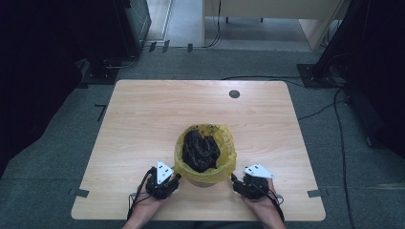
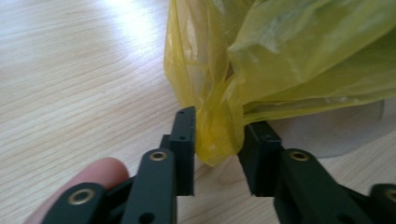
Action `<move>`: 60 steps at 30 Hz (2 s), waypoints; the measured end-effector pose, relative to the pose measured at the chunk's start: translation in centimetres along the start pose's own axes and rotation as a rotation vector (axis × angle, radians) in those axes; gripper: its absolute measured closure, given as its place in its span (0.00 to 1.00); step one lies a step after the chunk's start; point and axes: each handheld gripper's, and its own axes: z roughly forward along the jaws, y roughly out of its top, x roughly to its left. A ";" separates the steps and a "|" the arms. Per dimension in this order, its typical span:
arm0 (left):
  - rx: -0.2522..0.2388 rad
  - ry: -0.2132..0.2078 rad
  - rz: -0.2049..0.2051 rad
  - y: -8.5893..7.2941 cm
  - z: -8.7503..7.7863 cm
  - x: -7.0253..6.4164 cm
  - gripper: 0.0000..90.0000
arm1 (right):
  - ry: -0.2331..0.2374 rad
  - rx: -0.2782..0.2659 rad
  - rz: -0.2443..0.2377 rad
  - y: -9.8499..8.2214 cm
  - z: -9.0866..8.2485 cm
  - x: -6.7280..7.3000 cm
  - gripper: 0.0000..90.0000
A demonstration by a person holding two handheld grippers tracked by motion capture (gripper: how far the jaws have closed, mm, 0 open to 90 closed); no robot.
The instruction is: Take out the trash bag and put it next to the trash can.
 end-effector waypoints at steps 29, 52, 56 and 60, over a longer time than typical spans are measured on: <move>-0.198 -0.017 -0.148 2.7 -3.9 0.8 0.99 | -0.050 -0.505 0.069 3.5 -3.9 1.7 1.00; -0.132 0.013 -0.193 2.7 -1.2 1.4 0.99 | 0.013 -0.248 -0.053 1.2 0.8 0.7 0.46; -0.138 0.005 -0.196 2.9 -1.2 1.4 0.99 | 0.107 -0.312 -0.094 1.3 0.8 0.8 0.76; -0.148 0.008 -0.200 3.1 -1.4 1.4 0.99 | 0.144 -0.374 -0.077 1.4 0.3 1.5 1.00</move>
